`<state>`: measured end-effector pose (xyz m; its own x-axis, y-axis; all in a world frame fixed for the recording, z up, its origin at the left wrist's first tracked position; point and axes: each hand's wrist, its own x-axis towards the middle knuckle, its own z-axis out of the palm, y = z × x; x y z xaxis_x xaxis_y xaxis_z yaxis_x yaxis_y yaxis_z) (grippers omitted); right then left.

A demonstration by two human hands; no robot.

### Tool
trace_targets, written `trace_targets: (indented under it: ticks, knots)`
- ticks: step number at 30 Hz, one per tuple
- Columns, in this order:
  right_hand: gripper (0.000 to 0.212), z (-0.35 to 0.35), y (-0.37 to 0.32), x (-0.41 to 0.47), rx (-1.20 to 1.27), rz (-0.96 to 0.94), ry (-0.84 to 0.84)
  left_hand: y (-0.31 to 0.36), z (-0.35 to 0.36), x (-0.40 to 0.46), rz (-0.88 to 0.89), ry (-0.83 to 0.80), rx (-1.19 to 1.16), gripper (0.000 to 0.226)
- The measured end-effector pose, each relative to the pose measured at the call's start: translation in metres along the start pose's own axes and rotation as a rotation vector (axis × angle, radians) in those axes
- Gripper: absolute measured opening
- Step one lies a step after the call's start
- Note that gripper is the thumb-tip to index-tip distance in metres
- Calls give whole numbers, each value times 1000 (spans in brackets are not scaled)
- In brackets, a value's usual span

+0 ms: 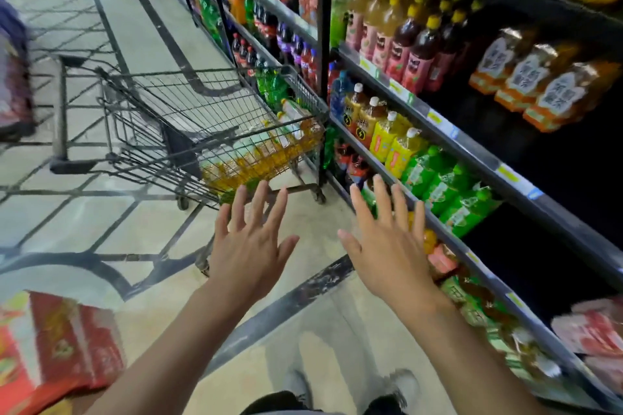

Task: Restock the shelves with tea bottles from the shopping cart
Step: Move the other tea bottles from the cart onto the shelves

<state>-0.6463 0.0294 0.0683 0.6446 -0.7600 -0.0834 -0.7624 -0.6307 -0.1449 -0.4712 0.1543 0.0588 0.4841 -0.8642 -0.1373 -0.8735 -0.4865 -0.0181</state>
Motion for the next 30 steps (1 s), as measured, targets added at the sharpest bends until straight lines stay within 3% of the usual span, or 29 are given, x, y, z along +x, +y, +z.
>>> trace_targets:
  ticks: [9, 19, 30]
  knots:
    - [70, 18, -52, 63, -25, -42, -93, -63, 19, 27, -115, 16, -73, 70]
    - [74, 47, -34, 192, -18, -152, -208, -67, 35, 126, -253, -92, -83, 71]
    - [81, 39, -18, 353, -11, -316, -290, -80, 14, 251, -366, -98, -97, 76]
